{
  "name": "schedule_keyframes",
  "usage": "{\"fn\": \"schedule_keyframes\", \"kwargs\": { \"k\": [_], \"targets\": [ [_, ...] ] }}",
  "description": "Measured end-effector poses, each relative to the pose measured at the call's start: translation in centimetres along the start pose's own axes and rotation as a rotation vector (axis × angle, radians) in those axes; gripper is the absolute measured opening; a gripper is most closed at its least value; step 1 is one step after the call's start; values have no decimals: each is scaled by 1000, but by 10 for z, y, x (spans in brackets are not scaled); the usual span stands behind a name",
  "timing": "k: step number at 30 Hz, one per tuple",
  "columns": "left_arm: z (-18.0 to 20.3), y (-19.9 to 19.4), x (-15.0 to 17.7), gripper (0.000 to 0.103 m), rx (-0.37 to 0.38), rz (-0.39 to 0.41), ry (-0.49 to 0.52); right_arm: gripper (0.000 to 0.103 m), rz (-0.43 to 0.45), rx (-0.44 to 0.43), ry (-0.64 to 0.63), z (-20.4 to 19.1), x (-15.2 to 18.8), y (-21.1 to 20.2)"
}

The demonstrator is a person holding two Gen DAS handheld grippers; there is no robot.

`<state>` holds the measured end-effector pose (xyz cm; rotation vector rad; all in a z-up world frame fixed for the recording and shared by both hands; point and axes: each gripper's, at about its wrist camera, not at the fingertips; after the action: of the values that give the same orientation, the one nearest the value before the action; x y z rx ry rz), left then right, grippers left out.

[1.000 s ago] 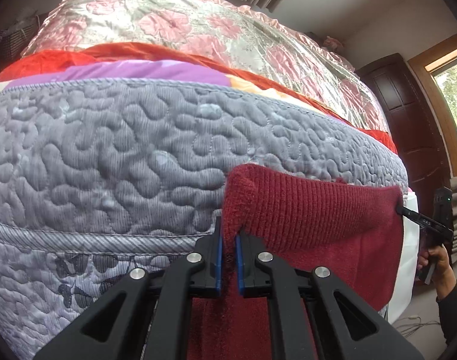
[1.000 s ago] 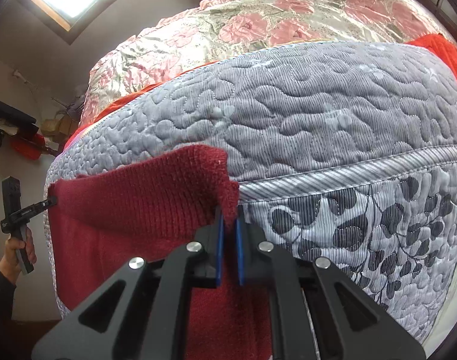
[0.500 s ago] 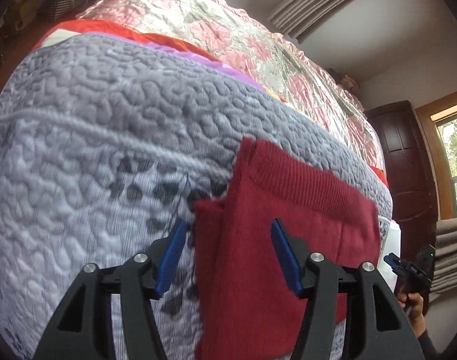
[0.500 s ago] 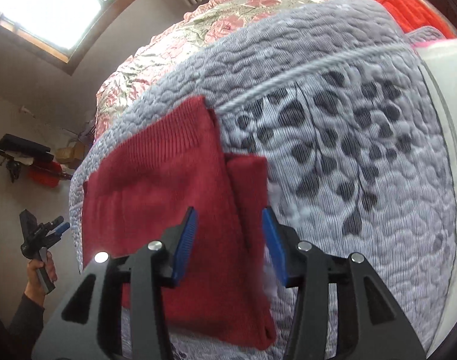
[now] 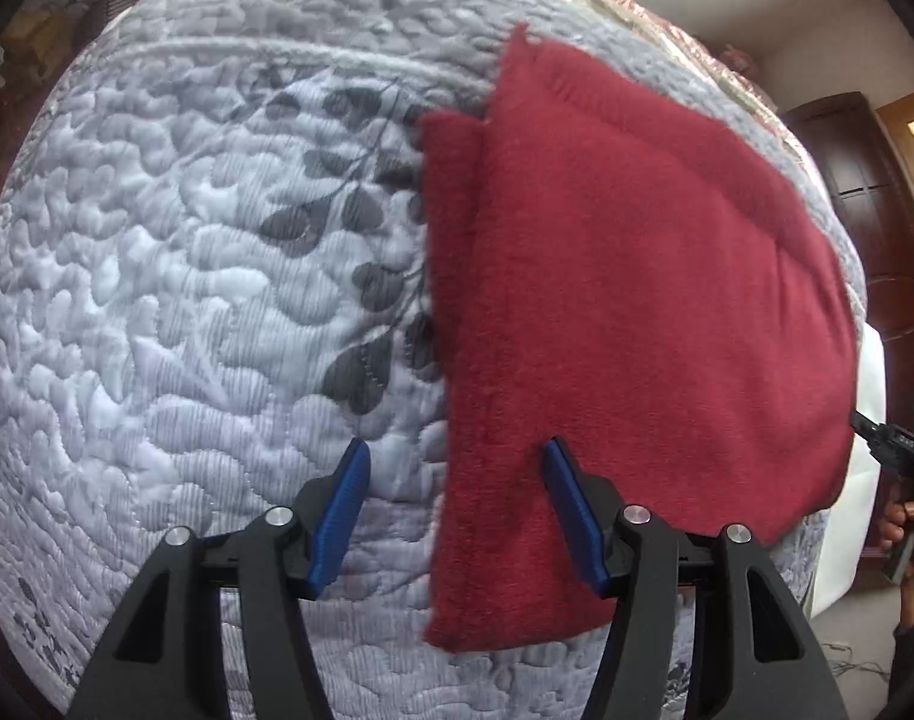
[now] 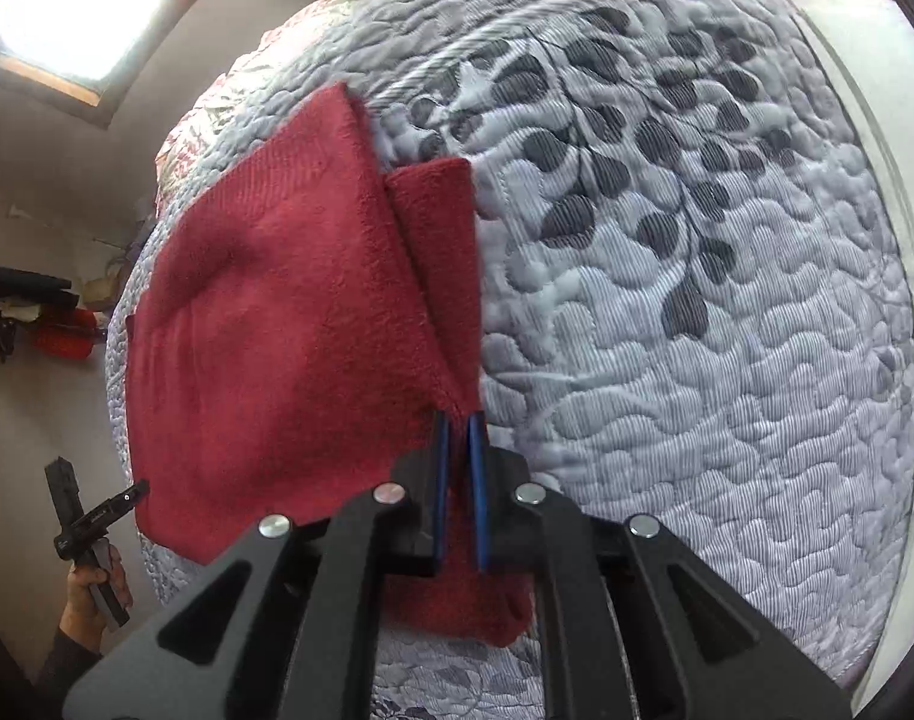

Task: Fold small clothes
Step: 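Open both grippers and release the folded sweater on the bedspread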

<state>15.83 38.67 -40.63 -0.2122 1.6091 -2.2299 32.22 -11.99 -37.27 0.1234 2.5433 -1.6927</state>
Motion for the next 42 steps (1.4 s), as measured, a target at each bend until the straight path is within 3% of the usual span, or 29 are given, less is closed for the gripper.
{"fn": "schedule_keyframes", "kwargs": {
  "k": [3,4,6,7,10,12,13,15,17,19,23,26,27,29,32,34,35,38,40,41,42],
  "targets": [
    [-7,0,0,62,28,-7,-44,13,-7,-56,-22,-3,4,-2],
    [-7,-6,1,61,28,5,-47,21,10,-84,-21,-5,6,-8],
    [-5,-25,3,61,57,56,-51,47,24,-112,-5,-6,12,-18],
    [-3,-35,6,61,93,79,-51,48,26,-101,-1,-5,17,-21],
    [11,-56,20,62,197,122,-23,48,-16,-87,7,4,39,-18],
    [23,-52,31,62,215,99,10,48,-51,-75,10,9,53,-9],
    [27,-45,36,62,208,78,26,48,-76,-77,10,11,59,-1],
    [33,-26,44,62,121,43,51,27,-118,-77,-8,11,68,12],
    [28,-6,46,62,52,7,36,28,-111,2,-22,17,72,18],
    [24,4,45,62,32,1,27,30,-119,20,-1,27,76,20],
    [30,-2,41,62,37,2,18,31,-63,39,-61,13,79,-11],
    [33,-25,37,66,98,43,0,31,32,-22,-118,-15,74,-44],
    [33,-32,38,73,106,61,-1,31,33,-56,-133,-25,74,-45],
    [32,-31,41,77,90,56,-5,31,-14,-116,-158,-41,76,-29],
    [22,-11,48,76,52,-9,-34,31,-86,-129,-193,-54,80,15],
    [17,4,50,76,52,-51,-45,31,-141,-113,-165,-48,84,45],
    [15,6,50,76,59,-49,-44,26,-164,-92,-158,-47,86,57],
    [10,1,47,76,93,-63,-68,22,-157,-60,-157,-46,85,54],
    [8,-14,37,77,144,-60,-86,27,-120,-35,-194,-53,84,29],
    [6,-24,29,80,183,-50,-98,37,-87,-3,-250,-65,87,14],
    [2,-33,18,89,214,-39,-109,54,-57,45,-323,-81,90,3]
  ]
}}
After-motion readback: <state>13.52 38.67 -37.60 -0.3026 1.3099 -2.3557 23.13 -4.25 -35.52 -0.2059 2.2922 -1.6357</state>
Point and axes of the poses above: each gripper's, at about its wrist camera, not at the fingertips, and y roughly the way its jaws point, z to its right, x to its underside, and after that the axes turned 2 degrees about -y, right-handed
